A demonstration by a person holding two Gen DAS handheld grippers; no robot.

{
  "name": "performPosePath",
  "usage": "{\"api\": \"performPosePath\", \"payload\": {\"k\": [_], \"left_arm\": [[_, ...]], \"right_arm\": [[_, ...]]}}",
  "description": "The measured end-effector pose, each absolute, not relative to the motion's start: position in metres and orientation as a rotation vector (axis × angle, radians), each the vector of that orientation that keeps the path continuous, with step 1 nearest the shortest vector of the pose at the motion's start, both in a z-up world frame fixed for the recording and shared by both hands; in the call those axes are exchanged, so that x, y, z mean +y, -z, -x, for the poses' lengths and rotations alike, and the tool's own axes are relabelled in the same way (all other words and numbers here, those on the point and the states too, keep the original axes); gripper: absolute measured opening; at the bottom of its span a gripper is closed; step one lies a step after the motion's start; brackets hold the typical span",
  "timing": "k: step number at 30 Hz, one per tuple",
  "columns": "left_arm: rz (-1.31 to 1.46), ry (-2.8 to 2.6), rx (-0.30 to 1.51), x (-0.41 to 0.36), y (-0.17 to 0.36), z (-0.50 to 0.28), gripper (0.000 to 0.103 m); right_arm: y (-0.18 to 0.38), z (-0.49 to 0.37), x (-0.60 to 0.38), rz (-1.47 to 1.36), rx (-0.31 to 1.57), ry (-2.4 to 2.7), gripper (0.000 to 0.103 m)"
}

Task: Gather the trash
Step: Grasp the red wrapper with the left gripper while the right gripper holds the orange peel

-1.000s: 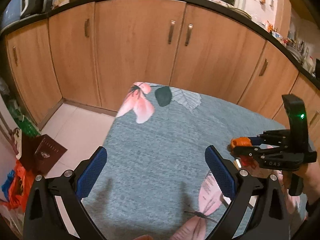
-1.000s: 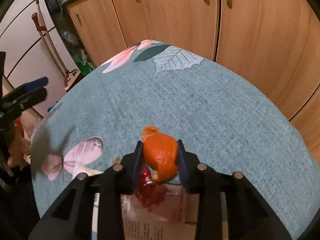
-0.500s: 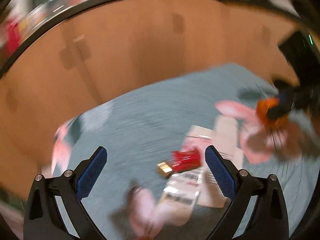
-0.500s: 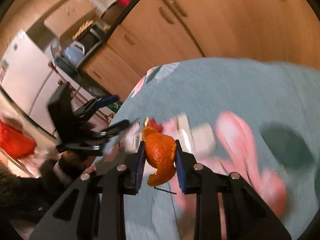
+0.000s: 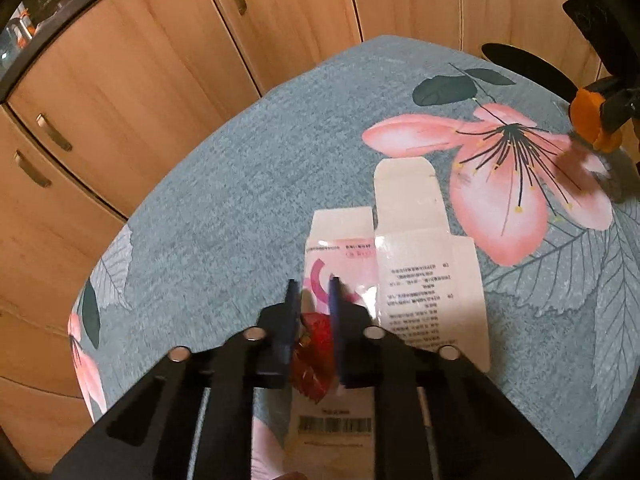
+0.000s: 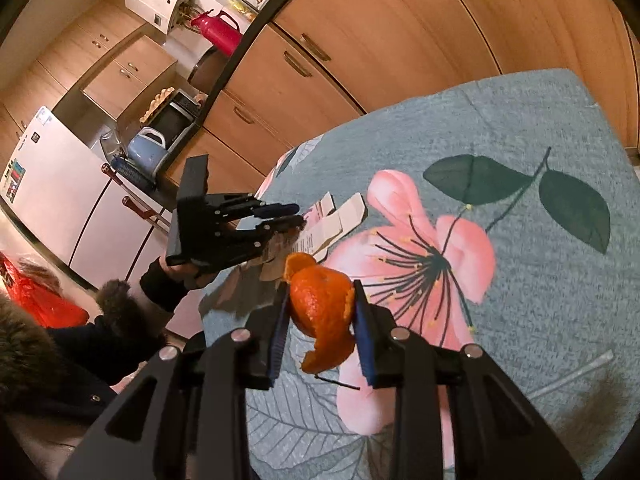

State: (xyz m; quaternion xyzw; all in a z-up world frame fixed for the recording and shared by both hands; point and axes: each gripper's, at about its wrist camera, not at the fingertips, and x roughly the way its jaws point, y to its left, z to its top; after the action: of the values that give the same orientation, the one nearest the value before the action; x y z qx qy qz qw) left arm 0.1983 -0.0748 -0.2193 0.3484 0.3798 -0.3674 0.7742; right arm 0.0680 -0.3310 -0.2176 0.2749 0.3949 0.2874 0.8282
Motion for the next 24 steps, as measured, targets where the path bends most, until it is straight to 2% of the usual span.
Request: {"api": "performPosePath", "payload": {"k": [2,11,14,24], "left_arm": [[-0.732,0.786,0.835,-0.071,0.220,-0.193,0.006],[-0.574,0.806,0.812,-0.039,0.181,-0.177,0.006],[-0.629,0.841,0.809,-0.036,0.180,-0.166,0.020],[-0.742,0.875,0.884,-0.049,0.215,-0.171,0.020]], "right_arm": [[0.217,-0.066,-0.331,-0.590,0.829,-0.614,0.031],[0.214,-0.059,-0.328,-0.580,0.813,-0.621,0.031],[0.215,-0.059,-0.325,-0.574,0.811,-0.630,0.031],[0.214,-0.058,-0.321,-0.572,0.804,-0.641,0.031]]}}
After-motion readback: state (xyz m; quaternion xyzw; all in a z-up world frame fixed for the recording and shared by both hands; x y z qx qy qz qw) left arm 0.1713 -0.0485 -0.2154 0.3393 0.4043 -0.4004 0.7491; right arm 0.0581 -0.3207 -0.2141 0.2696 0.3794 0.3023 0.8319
